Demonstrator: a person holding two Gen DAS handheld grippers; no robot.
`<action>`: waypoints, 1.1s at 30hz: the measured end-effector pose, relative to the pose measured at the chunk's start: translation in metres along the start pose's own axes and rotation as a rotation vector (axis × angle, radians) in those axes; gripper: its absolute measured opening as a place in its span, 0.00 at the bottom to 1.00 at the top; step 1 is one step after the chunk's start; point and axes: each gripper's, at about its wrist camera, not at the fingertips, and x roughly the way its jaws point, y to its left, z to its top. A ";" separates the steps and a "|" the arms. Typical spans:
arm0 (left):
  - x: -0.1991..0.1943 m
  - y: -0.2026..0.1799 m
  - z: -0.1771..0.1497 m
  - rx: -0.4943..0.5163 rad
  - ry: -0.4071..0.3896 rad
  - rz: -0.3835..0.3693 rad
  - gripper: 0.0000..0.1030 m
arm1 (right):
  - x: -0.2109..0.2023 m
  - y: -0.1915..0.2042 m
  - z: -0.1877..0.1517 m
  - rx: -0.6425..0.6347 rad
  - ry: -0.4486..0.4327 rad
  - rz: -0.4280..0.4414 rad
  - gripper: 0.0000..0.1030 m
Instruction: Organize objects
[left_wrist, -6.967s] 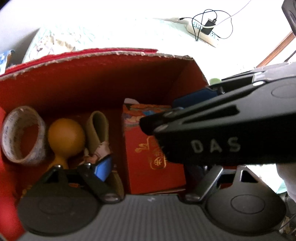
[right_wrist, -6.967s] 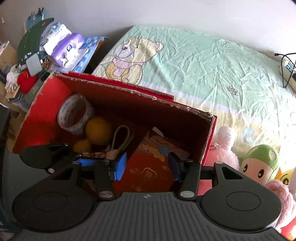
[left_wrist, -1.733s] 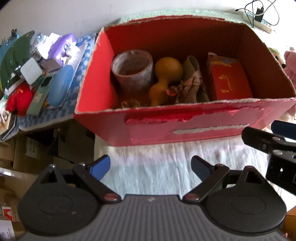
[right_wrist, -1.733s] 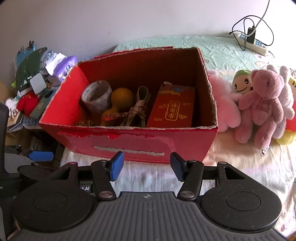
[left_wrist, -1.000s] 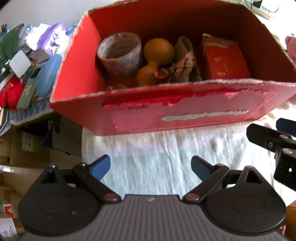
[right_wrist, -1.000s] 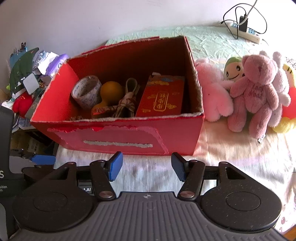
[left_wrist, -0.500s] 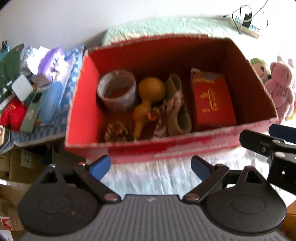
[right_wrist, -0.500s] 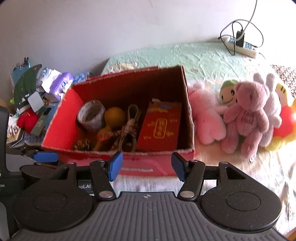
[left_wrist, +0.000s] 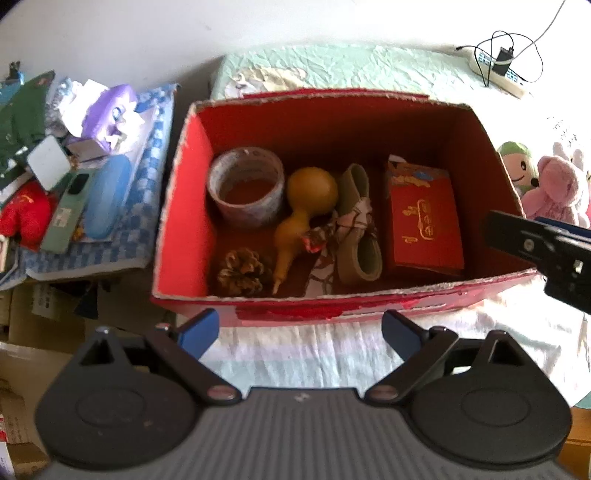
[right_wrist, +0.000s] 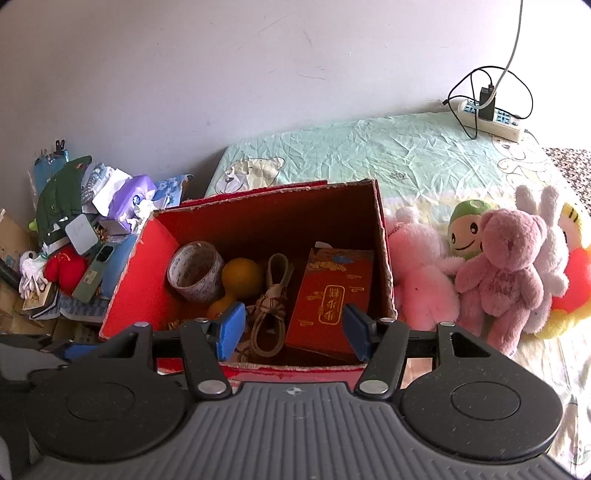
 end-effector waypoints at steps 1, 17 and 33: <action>-0.003 0.000 0.001 0.005 -0.008 0.012 0.92 | 0.001 0.000 0.002 -0.002 0.000 0.002 0.59; -0.003 -0.001 0.035 0.015 -0.152 0.124 0.93 | 0.014 -0.007 0.020 0.019 -0.026 0.008 0.59; 0.025 0.008 0.036 -0.008 -0.189 0.089 0.92 | 0.039 -0.001 0.023 -0.031 -0.006 -0.013 0.59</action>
